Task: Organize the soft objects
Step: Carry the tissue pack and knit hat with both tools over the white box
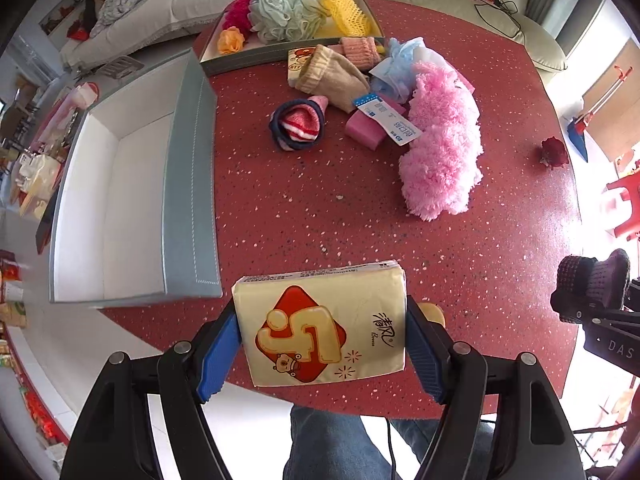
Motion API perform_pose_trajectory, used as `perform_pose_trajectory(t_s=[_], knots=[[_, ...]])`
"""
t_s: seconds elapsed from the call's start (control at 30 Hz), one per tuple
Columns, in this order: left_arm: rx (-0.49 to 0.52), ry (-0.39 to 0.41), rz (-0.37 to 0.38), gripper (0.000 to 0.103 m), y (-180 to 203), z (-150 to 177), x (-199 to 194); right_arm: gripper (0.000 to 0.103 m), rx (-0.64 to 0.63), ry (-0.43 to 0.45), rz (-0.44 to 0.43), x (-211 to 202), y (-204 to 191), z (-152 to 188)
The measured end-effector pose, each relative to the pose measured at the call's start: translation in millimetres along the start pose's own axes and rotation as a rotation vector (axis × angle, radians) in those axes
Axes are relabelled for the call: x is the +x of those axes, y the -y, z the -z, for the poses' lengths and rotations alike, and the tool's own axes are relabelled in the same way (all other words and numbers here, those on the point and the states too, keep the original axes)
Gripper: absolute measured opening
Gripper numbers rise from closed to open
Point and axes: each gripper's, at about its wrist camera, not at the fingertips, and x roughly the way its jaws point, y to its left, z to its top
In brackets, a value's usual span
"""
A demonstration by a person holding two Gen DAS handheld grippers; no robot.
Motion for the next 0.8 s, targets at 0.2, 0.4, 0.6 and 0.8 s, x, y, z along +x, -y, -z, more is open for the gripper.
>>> perform_pose_trajectory(t_s=[0.2,0.4,0.6,0.8], knots=[[-0.017,0.039,-0.014,0.076,-20.6,3.4,-9.8,0.053,-0.070,-0.035,-0.027,17.1,-15.6,-3.8],[0.044,0.105,0.011,0.076,-54.3,-18.9,-23.6,0.053,-0.064,0.021,-0.024,4.3,-44.9,-22.1],[0.061,0.162,-0.005,0.076,-107.3,-49.0,-30.8,0.053,-0.035,0.039,-0.040,9.6,-95.6,-43.2],[0.001,0.188,-0.011,0.076,-158.0,-68.4,-29.3,0.053,-0.053,0.074,-0.024,4.4,-144.8,-68.5]])
